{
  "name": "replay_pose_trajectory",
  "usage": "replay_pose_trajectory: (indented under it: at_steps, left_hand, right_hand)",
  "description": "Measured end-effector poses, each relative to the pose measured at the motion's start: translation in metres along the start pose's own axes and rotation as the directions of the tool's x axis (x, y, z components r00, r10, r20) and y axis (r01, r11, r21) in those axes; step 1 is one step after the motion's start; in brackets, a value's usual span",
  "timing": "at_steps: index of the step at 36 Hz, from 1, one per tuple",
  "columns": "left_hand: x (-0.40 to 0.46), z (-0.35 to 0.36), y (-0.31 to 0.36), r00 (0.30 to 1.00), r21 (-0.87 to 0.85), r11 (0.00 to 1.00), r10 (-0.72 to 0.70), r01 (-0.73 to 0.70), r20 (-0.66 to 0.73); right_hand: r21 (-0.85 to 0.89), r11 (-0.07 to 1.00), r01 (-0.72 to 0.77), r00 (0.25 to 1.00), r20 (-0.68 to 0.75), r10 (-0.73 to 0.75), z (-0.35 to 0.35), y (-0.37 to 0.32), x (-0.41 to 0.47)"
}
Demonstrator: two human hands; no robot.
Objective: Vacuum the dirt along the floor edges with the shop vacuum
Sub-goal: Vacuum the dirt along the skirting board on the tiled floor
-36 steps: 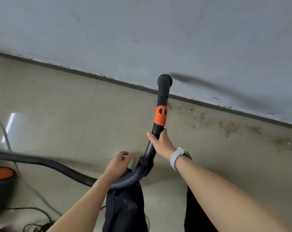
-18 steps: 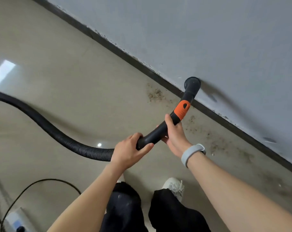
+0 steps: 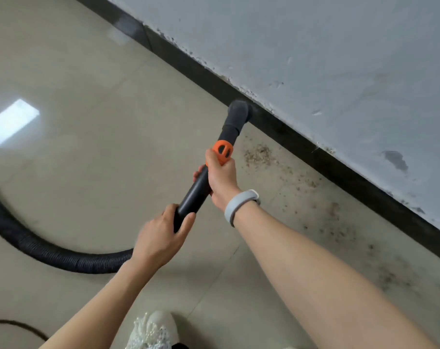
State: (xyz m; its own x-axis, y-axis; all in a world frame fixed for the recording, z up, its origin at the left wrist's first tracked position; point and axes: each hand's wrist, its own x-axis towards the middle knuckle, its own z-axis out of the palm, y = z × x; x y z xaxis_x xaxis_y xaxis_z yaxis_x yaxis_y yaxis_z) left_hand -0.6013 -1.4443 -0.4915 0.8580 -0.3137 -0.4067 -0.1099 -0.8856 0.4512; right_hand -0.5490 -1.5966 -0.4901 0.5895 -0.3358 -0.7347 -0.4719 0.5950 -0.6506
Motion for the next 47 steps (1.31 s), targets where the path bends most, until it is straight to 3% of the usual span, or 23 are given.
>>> replay_pose_trajectory:
  at_steps: [5,12,37,47]
  left_hand:
    - [0.036,0.025,-0.01,0.994,0.065,0.998,-0.015,0.022,-0.109]
    - [0.067,0.046,-0.014,0.993,0.172,0.985,0.01,0.011,-0.117]
    - [0.041,0.085,0.009,0.964,0.243,0.933,0.252,-0.264,0.083]
    - [0.037,0.083,0.026,0.95,0.218,0.927,0.284,-0.306,0.128]
  right_hand:
    - [-0.022,0.999,-0.043,0.999,0.027,0.044,0.005,0.012,0.045]
    - [-0.021,1.0,-0.019,1.0,-0.019,0.019,-0.004,0.02,0.072]
    - [0.138,0.983,-0.125,0.971,-0.187,0.15,-0.099,0.042,0.032]
    - [0.18,0.977,-0.111,0.953,-0.26,0.156,-0.12,0.038,0.023]
